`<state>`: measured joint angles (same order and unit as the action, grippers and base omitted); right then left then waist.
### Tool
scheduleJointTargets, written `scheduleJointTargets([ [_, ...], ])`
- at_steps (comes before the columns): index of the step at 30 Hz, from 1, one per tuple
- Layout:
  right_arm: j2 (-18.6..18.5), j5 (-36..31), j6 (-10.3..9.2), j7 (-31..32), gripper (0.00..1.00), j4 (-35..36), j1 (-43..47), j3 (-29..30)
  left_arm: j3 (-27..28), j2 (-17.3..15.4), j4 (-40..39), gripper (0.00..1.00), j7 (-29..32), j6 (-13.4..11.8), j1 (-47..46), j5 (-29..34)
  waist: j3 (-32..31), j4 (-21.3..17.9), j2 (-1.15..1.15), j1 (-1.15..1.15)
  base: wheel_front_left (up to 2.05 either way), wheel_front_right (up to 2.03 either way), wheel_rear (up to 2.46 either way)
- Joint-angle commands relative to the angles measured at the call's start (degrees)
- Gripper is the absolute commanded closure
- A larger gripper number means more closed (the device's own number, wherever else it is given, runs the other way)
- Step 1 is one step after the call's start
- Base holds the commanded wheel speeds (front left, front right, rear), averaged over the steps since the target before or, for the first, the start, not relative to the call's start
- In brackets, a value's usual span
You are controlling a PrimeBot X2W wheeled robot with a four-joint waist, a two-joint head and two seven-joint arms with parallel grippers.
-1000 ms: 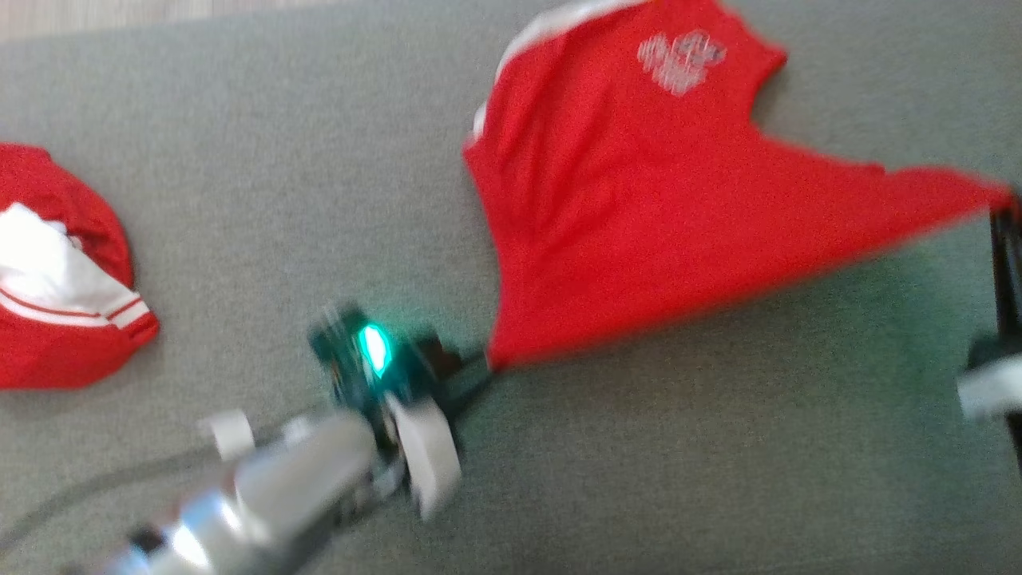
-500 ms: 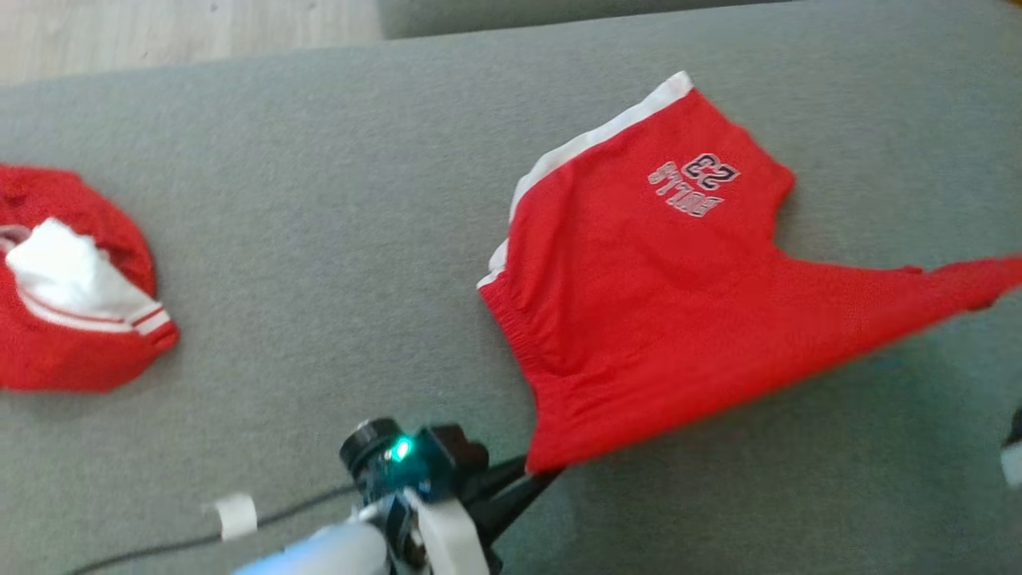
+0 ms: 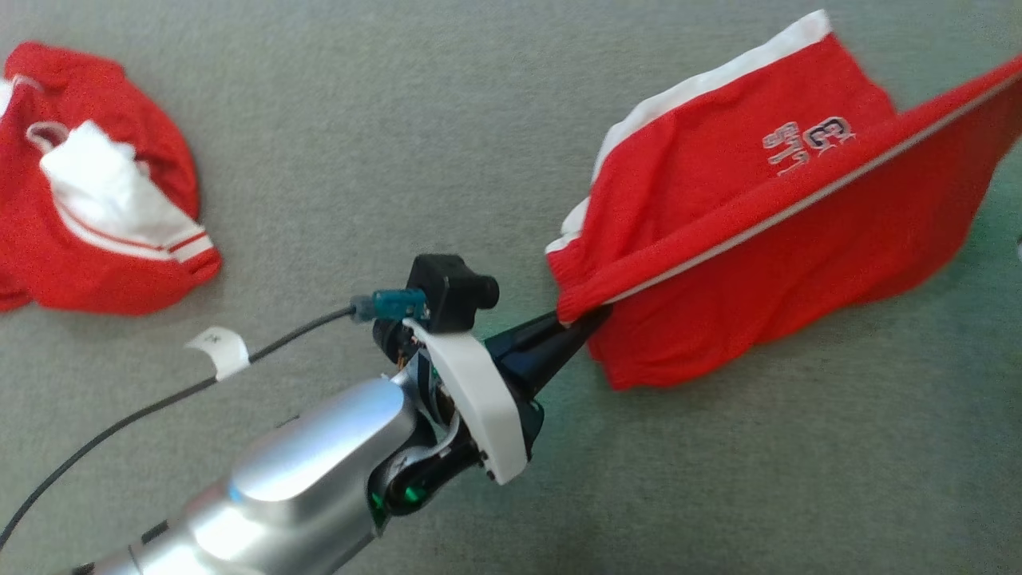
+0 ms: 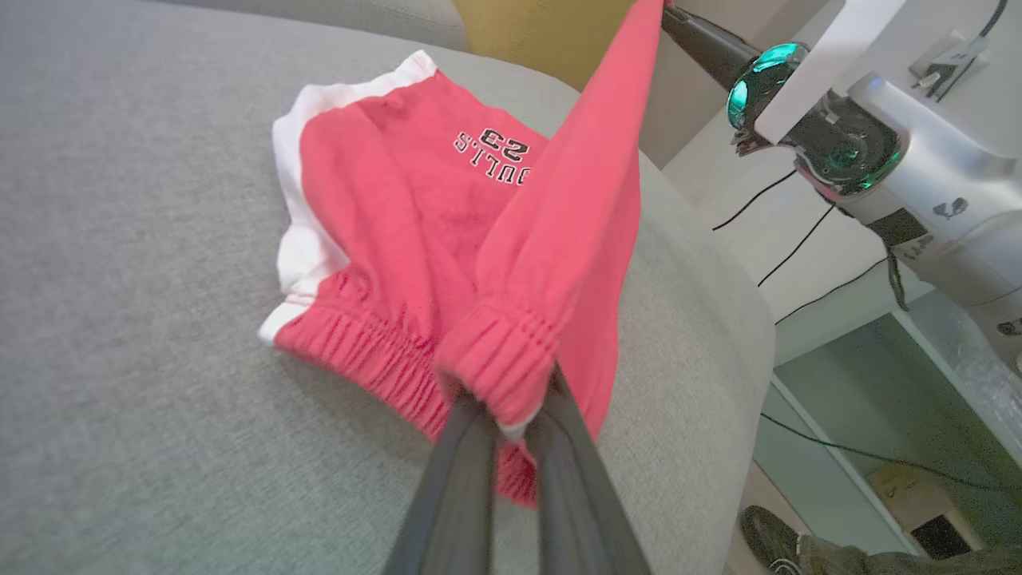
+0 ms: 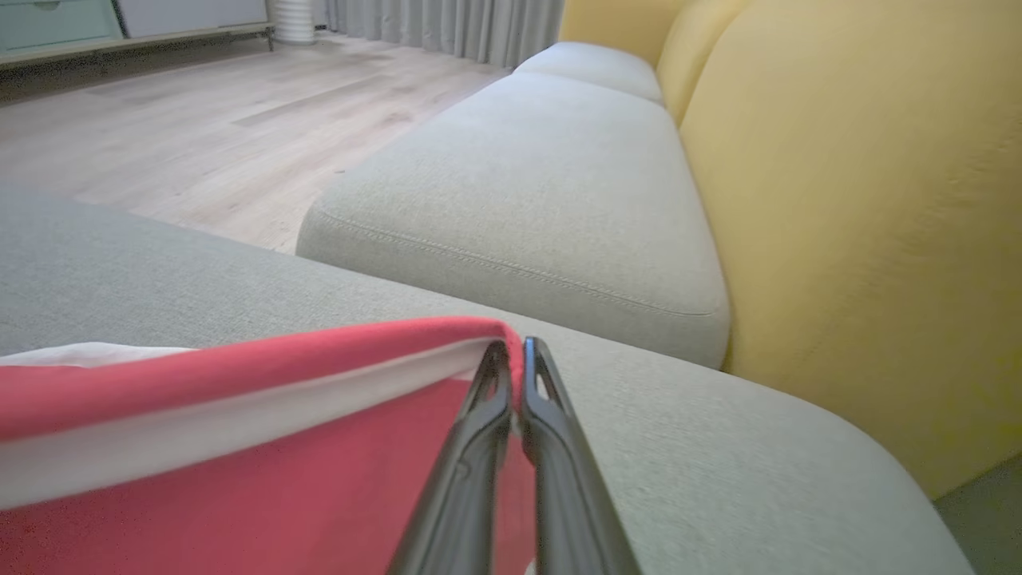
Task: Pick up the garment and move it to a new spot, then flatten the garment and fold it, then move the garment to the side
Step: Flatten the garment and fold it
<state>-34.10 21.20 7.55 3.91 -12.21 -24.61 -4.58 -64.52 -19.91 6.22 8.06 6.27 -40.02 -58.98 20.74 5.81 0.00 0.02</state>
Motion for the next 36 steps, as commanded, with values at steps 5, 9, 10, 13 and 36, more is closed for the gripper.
scheduleJointTargets([
  [5, -3.6, 2.6, -0.06, -1.1, 1.00, -7.3, -8.9, -8.6, 3.5, 0.7, 0.3, 1.00, -0.4, 1.0, -3.7, -4.5, 2.9, 3.1, 0.00, -0.02, 0.00, 0.00, 0.00],
  [9, -4.1, 4.0, -0.06, -2.7, 1.00, -12.5, -13.8, -13.5, 3.9, 0.8, 0.4, 1.00, -0.4, 1.1, -4.9, -6.4, 3.8, 4.0, 0.00, -0.02, 0.00, 0.00, 0.00],
  [10, -4.1, 4.4, -0.06, -3.1, 1.00, -13.7, -14.8, -14.6, 3.9, 0.7, 0.3, 1.00, -0.4, 1.1, -5.2, -6.8, 4.0, 4.2, 0.00, -0.02, 0.00, 0.00, 0.00],
  [13, -4.4, 5.1, -0.06, -3.7, 1.00, -15.8, -16.9, -16.8, 4.2, 0.5, 0.4, 1.00, -0.4, 1.2, -5.6, -7.5, 4.3, 4.6, 0.00, -0.02, 0.00, 0.00, 0.00],
  [36, -2.6, 21.3, -0.06, -13.3, 0.00, -30.2, -22.0, -32.2, 4.4, 0.7, 6.6, 0.00, -11.4, -4.6, -2.7, -1.7, 2.8, 5.3, 0.00, -0.02, 0.00, 0.00, 0.00],
])
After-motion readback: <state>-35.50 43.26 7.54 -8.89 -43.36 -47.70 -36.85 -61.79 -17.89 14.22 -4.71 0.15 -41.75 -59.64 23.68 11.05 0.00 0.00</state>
